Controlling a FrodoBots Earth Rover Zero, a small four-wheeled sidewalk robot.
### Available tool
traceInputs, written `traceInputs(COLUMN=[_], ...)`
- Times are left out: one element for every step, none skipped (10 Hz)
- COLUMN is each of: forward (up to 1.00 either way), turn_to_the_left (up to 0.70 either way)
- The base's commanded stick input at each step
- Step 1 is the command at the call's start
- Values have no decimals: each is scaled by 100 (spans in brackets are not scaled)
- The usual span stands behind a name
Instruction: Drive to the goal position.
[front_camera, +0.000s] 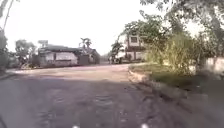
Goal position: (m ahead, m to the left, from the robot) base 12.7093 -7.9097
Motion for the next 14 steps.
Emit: traceInputs(forward=[100,100,100,100,100,100,100,100,100,100,100,100,100,100], turn_to_the_left=[0,0,0,0,0,0,0,0,0,0,0,0,0,0])
